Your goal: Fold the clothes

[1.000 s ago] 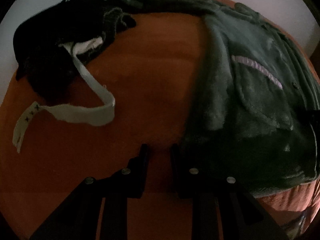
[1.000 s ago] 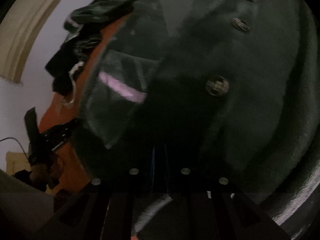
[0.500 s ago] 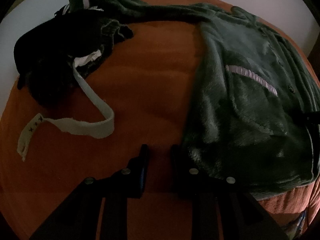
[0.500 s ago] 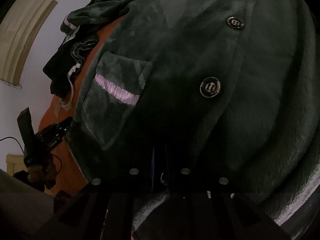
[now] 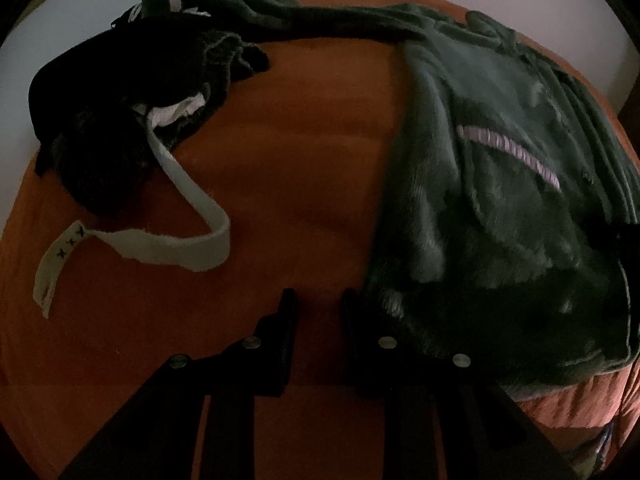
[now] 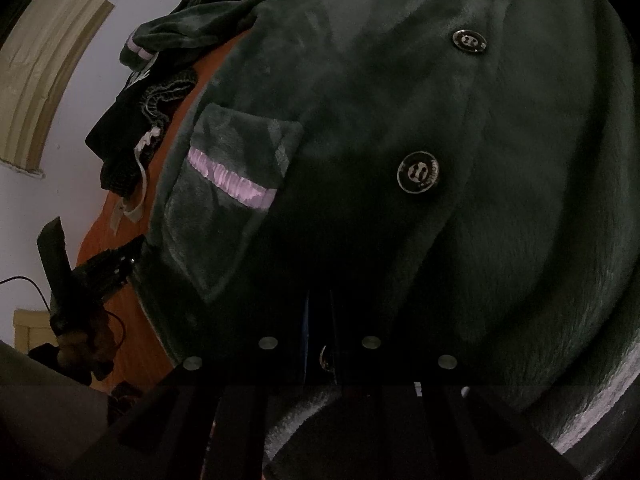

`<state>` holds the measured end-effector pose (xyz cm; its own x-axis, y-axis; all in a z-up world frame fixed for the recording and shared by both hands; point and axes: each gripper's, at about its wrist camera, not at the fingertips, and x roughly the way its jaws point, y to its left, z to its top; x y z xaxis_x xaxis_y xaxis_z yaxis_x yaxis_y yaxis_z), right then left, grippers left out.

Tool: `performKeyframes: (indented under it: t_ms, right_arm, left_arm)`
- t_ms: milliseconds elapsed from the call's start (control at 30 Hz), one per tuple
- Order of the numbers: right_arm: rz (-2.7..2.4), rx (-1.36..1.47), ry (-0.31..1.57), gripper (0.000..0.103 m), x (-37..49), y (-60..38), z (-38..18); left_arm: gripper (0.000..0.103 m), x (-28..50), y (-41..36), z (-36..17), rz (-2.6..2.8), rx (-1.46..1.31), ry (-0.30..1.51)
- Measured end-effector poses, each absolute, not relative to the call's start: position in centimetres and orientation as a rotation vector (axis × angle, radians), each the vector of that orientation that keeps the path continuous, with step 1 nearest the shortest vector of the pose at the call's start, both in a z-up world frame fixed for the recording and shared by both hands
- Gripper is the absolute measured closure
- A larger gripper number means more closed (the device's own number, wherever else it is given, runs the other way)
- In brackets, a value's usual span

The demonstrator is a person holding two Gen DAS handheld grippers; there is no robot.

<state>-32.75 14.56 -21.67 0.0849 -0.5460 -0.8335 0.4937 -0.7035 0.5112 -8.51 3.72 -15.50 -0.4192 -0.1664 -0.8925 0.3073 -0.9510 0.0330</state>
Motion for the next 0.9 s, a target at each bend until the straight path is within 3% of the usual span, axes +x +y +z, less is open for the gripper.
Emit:
performKeyframes:
  t_ms: [200,567,600,667,733,900]
  right_arm:
    - [-1.729,1.586,-0.079,0.094,-32.8,15.1,-21.6]
    - [-1.956,1.414,-0.174,0.093,-39.0,17.2,-17.5]
    - [-1.978,1.424,-0.216,0.09,-40.0,17.7,-17.5]
    - [-2.028,1.44,-0.318,0.062,-42.5,19.0,-17.7]
    - [-2.05,1.454,-0.43,0.047,-44.9,20.3,-18.2]
    - [-2.005,1.53,-0.651,0.048,-49.5,21.6,-20.9]
  left_arm:
    - [0.078,-8.7,3.5,-14.5,-2.443,1.481,0.161]
    - [0.078,-6.8,1.9,-14.3,-2.478,1.522,0.415]
    - [0.078,-6.7,1.5,-14.7,-2.468,1.536,0.455]
    - [0.078,-6.4,1.1,-15.2,-2.448,1.562,0.529]
    - [0.078,-6.2,1.0,-15.4,-2.443,1.567,0.546]
    - [0.078,-6.3,1.1,-15.4,-2.446,1.566,0.539]
